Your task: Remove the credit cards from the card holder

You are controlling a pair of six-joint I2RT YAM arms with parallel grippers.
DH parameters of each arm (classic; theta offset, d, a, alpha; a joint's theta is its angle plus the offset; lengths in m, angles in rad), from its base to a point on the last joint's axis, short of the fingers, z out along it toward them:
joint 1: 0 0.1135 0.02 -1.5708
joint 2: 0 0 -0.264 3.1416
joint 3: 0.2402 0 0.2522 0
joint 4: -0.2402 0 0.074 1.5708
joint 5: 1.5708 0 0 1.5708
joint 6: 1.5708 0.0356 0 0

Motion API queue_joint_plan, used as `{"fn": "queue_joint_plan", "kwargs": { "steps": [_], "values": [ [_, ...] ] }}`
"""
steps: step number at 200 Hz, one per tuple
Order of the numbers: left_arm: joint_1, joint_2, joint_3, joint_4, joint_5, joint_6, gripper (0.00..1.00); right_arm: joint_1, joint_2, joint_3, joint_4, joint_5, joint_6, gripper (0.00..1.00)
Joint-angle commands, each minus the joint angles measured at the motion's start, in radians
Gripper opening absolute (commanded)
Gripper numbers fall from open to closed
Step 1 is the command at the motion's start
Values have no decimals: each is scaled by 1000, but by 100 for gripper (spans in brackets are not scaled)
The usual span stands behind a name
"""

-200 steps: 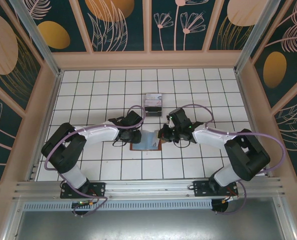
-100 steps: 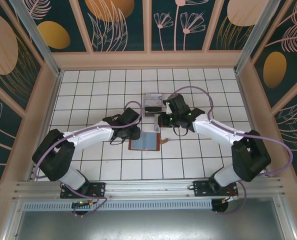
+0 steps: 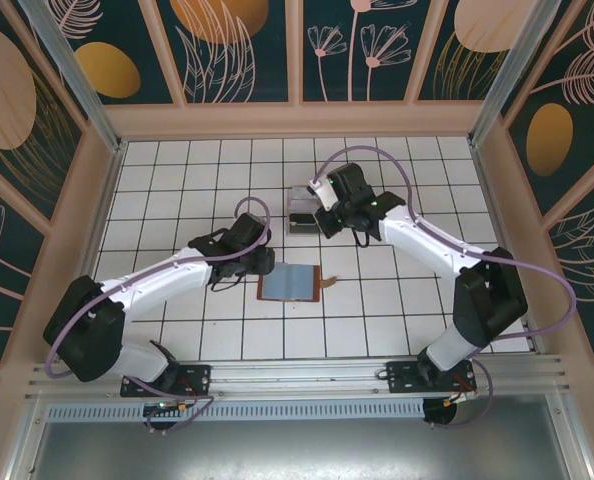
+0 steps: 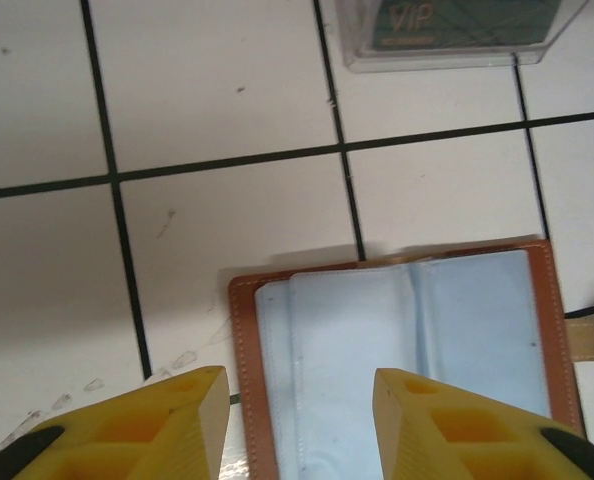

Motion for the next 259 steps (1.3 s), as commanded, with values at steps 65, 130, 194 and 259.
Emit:
{"fn": "queue_joint_plan", "kwargs": {
  "steps": [65,130,194,259],
  "values": [
    [96,-89,-153,-22,23,-22,43,-63,200,315,-259,-39,-592,0],
    [99,-38,-202,3,81,-17,42,-63,422,630,-514,-111,-781,0],
    [99,0,-197,12,106,-9,40,-63,594,878,-671,-122,-832,0],
    [98,15,-197,19,114,-7,40,-63,662,981,-739,-103,-829,0]
  ]
}}
